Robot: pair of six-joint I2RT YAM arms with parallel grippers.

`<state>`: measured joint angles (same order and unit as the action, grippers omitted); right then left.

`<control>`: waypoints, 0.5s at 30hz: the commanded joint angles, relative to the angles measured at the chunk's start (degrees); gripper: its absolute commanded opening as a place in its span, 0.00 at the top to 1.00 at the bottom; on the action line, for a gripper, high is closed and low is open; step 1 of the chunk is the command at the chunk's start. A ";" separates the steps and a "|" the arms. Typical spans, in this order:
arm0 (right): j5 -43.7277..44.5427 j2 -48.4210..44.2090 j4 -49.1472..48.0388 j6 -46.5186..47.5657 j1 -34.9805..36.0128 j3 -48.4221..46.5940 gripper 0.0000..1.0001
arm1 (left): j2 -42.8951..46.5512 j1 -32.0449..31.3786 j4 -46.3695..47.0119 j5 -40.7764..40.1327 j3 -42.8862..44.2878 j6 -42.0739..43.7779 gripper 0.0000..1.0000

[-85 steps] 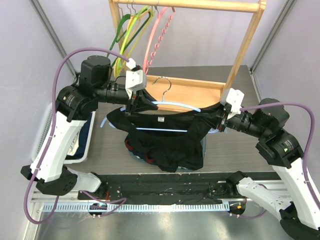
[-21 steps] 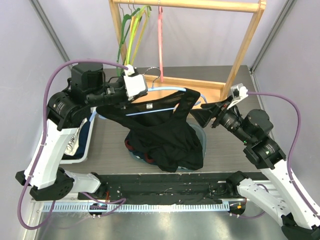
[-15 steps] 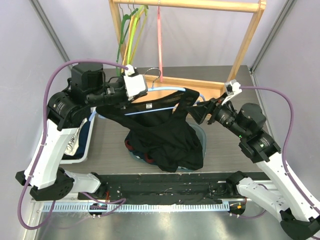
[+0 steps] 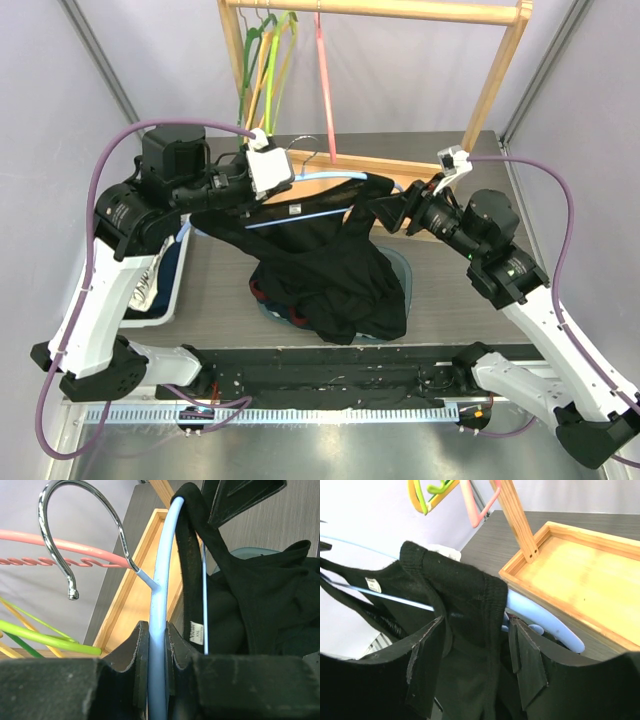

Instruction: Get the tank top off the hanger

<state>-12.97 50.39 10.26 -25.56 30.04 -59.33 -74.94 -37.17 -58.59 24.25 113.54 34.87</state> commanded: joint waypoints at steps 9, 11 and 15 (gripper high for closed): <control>-2.67 1.99 -8.42 -2.65 0.28 -4.30 0.65 | 0.58 -0.36 1.81 3.52 0.02 -0.95 1.00; -3.02 1.99 -8.42 -2.74 0.28 -4.30 0.79 | 0.67 -0.36 1.55 3.52 -0.16 -0.77 1.00; -3.11 0.24 -7.19 -1.69 0.28 -4.39 0.95 | 0.93 -0.36 1.28 3.00 -0.77 0.02 1.00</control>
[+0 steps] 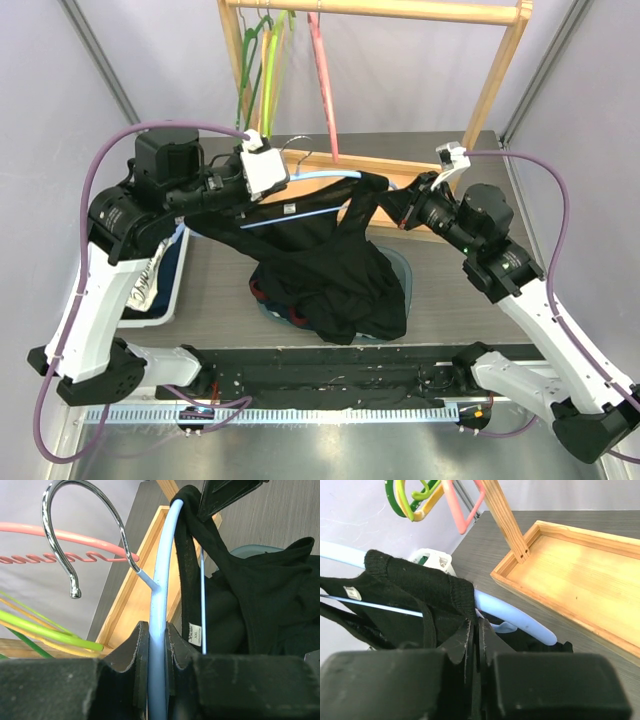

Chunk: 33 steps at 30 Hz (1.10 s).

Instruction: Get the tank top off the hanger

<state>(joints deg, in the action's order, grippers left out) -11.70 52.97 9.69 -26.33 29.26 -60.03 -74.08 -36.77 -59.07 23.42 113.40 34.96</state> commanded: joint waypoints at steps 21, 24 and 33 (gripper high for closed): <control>24.79 -3.58 11.57 9.45 0.01 -6.33 0.99 | 2.36 -0.75 0.27 2.33 -1.96 1.69 1.00; 27.87 -4.63 12.54 8.84 -1.92 -3.35 0.99 | 2.80 -0.75 -0.26 2.77 -1.61 1.69 1.00; 20.77 -7.79 17.02 9.01 -12.20 0.96 0.99 | 4.21 -0.67 -1.23 1.55 1.11 3.44 1.00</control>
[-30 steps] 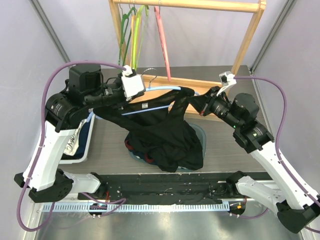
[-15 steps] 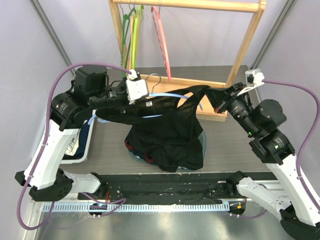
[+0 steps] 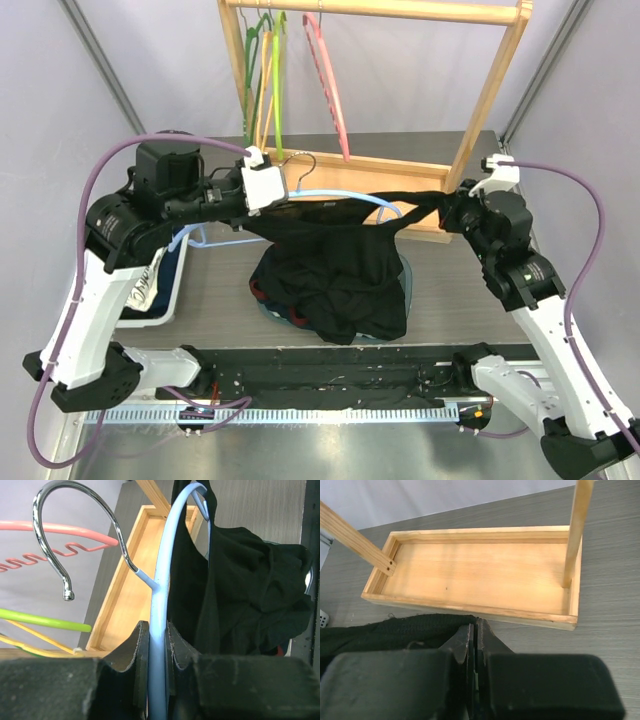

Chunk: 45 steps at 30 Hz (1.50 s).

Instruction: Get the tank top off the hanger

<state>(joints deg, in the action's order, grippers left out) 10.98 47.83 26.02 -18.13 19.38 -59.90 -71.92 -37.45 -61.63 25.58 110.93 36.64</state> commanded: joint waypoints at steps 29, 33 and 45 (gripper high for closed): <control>-47.45 -7.76 5.09 15.13 -2.15 -18.05 0.00 | -4.54 0.89 -3.13 17.48 7.89 6.58 1.00; -52.37 -3.37 4.74 15.23 -2.24 -21.75 0.00 | -4.28 0.89 -7.45 20.38 7.81 11.25 1.00; -65.56 -1.87 1.05 11.54 -2.15 -17.36 0.09 | -5.95 0.89 -6.49 22.76 9.65 8.80 1.00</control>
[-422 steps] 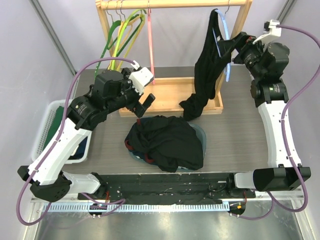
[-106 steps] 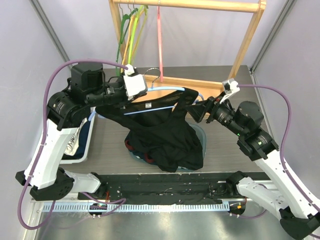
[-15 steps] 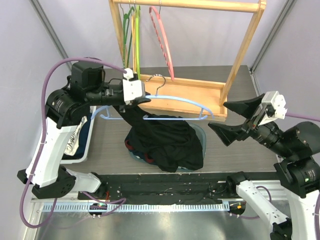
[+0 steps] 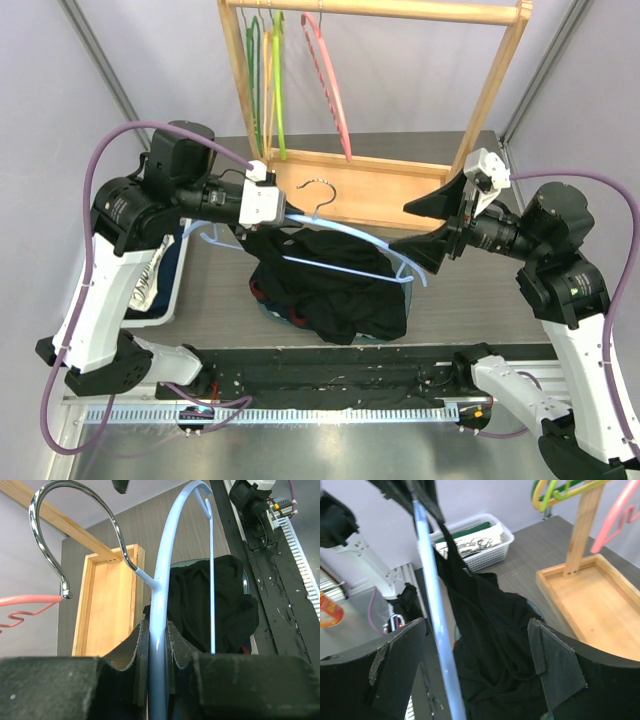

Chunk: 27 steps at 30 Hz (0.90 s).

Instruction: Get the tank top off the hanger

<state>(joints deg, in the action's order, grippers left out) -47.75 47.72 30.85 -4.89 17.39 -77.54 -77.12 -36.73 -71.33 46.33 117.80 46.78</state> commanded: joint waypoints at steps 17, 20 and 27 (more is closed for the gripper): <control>-7.89 -0.88 -7.73 -4.87 0.19 5.29 0.47 | -3.74 0.17 6.12 3.95 6.57 -5.74 1.00; -8.06 -0.53 -8.44 -5.40 0.28 5.29 0.59 | -3.39 0.17 6.12 4.03 6.22 -6.18 1.00; -7.28 -1.84 -10.54 -6.71 0.28 6.52 0.99 | -3.47 0.17 12.76 1.77 5.34 -14.23 0.98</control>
<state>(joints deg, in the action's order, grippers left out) -55.79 47.24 24.05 -9.91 17.47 -71.96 -82.04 -36.56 -68.03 48.60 122.58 39.62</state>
